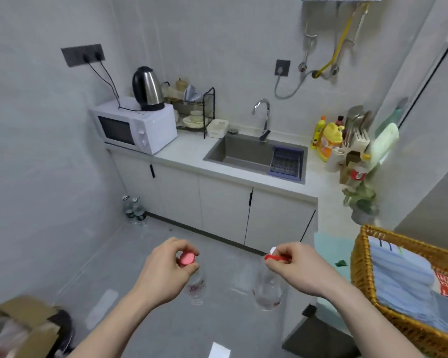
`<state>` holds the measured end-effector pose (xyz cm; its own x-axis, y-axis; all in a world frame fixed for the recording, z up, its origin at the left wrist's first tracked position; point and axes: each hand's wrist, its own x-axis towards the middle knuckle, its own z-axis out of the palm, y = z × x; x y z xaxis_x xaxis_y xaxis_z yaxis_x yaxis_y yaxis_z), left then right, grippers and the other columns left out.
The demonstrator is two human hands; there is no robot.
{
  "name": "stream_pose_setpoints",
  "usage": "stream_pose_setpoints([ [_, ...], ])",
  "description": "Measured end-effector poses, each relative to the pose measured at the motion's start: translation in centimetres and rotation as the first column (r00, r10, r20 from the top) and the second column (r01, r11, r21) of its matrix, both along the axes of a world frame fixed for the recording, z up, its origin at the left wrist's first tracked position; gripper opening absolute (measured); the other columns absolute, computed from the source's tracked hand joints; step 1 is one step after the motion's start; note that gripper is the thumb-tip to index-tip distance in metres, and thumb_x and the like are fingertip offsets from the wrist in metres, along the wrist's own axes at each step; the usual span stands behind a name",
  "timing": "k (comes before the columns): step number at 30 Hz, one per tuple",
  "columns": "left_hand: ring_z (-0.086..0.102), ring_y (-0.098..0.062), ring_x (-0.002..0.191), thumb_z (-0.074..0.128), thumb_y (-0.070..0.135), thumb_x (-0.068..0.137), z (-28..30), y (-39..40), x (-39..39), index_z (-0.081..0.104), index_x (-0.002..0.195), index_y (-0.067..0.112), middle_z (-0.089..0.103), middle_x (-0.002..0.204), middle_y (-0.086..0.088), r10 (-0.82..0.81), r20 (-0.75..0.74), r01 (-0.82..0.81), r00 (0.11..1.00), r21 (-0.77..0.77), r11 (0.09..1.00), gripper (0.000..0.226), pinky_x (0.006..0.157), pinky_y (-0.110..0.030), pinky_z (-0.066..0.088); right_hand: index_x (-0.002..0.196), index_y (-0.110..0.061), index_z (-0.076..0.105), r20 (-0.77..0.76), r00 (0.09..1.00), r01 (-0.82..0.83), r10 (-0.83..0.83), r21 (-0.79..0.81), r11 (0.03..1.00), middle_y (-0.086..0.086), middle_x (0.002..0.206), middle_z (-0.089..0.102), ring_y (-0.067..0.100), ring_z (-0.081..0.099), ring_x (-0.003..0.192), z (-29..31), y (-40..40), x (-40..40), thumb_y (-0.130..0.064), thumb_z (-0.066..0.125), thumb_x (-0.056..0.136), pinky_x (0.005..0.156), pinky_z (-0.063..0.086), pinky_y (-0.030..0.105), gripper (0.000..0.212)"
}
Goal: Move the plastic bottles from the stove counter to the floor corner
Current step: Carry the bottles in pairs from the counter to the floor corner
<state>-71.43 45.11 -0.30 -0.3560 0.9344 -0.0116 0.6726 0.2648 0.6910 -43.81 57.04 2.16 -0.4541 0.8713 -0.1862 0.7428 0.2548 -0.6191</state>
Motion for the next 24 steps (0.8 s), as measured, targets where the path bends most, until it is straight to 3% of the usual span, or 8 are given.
stream_pose_setpoints([
  [3,0.061,-0.001,0.073,0.081,0.027,0.078,-0.3,0.8,-4.7,0.067,0.083,0.039,0.061,0.093,0.017,0.067,-0.009,-0.067,0.998,-0.004,0.998,0.019,0.069,-0.017,0.043,0.055,-0.021,0.046,0.015,0.998,-0.060,0.060,-0.005,0.998,-0.006,0.055,0.044,0.012,0.036,0.054,-0.1,3.5,-5.2,-0.041,0.065,0.085,0.056,0.036,0.028,0.041],
  [9,0.059,-0.002,0.070,0.082,0.031,0.077,-1.7,3.1,-16.0,0.066,0.083,0.039,0.061,0.093,0.019,0.144,-0.039,-0.145,0.989,-0.013,0.989,0.020,0.069,-0.016,0.041,0.061,-0.019,0.058,0.035,0.989,-0.144,0.144,-0.017,0.989,-0.006,0.056,0.052,0.011,0.043,0.053,-1.3,8.2,-17.6,-0.046,0.067,0.084,0.058,0.041,0.029,0.036],
  [13,0.058,-0.004,0.069,0.083,0.031,0.075,-2.7,4.5,-23.7,0.062,0.081,0.042,0.060,0.091,0.018,0.173,-0.043,-0.174,0.984,-0.024,0.984,0.024,0.072,-0.024,0.047,0.079,-0.009,0.065,0.044,0.984,-0.172,0.173,-0.042,0.984,-0.006,0.061,0.056,0.011,0.044,0.057,-2.4,10.3,-25.8,-0.049,0.065,0.082,0.059,0.041,0.029,0.040],
  [20,0.057,-0.005,0.074,0.077,0.024,0.076,-3.9,7.4,-35.0,0.062,0.082,0.039,0.059,0.093,0.016,0.255,-0.046,-0.257,0.966,-0.058,0.965,0.022,0.070,-0.022,0.040,0.070,-0.009,0.048,0.027,0.964,-0.261,0.263,-0.069,0.963,-0.008,0.054,0.045,0.013,0.037,0.055,-3.5,13.8,-38.1,-0.047,0.063,0.082,0.057,0.034,0.031,0.043],
  [24,0.056,-0.008,0.086,0.077,0.022,0.077,-5.0,9.7,-40.9,0.063,0.083,0.037,0.058,0.095,0.014,0.294,-0.042,-0.297,0.955,-0.100,0.950,0.021,0.079,-0.027,0.045,0.071,-0.006,0.046,0.016,0.952,-0.304,0.307,-0.097,0.948,-0.005,0.056,0.043,0.015,0.036,0.057,-4.0,17.0,-45.1,-0.045,0.062,0.082,0.058,0.033,0.032,0.043],
])
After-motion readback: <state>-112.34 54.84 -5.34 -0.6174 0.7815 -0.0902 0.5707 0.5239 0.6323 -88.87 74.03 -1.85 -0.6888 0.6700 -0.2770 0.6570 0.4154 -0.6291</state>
